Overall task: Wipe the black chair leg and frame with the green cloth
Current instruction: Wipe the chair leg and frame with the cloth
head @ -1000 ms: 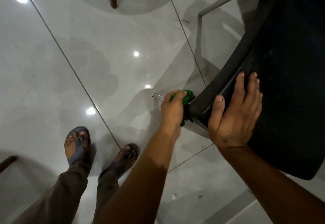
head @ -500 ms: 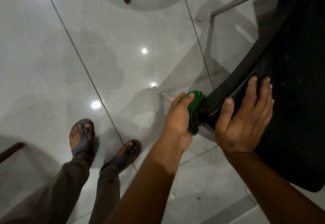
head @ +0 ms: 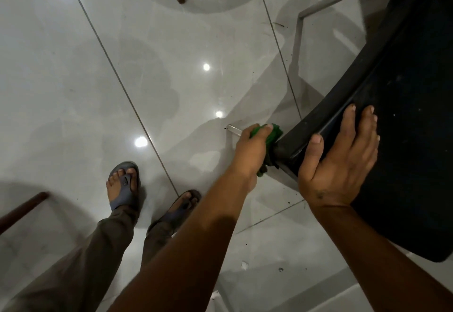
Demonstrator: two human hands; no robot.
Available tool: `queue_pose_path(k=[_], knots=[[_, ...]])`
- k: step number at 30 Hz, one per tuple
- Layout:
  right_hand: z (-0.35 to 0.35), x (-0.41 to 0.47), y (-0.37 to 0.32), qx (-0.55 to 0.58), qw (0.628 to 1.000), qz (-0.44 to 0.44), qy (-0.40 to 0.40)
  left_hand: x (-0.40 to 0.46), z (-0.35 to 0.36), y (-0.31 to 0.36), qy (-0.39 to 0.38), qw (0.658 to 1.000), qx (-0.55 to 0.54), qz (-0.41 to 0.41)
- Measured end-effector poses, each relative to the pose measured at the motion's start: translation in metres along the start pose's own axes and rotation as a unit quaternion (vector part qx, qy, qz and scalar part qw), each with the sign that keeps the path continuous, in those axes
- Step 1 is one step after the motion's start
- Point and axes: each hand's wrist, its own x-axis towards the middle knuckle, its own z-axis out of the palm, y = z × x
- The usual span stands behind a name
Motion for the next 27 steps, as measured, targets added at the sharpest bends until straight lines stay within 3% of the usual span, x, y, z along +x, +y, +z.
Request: queue_pose_path(k=[4,9,13,20,27], knots=[[-0.001,0.001,-0.001,0.000,1.000,0.010,-0.007,0.005,0.003,0.003,-0.029,0.999,0.026,0.016],[0.000,0.001,0.001,-0.007,1.000,0.000,-0.009,0.092,-0.009,0.021,0.084,0.978,0.180,-0.061],[0.001,0.001,0.002,-0.008,1.000,-0.005,0.004,0.111,-0.022,0.017,0.080,0.981,0.153,-0.088],[-0.002,0.001,0.000,-0.015,1.000,-0.002,-0.010,0.041,-0.011,0.008,0.012,0.990,0.136,0.030],[-0.004,0.003,-0.001,-0.028,0.999,0.007,-0.031,0.014,-0.014,0.022,0.014,0.999,0.043,-0.022]])
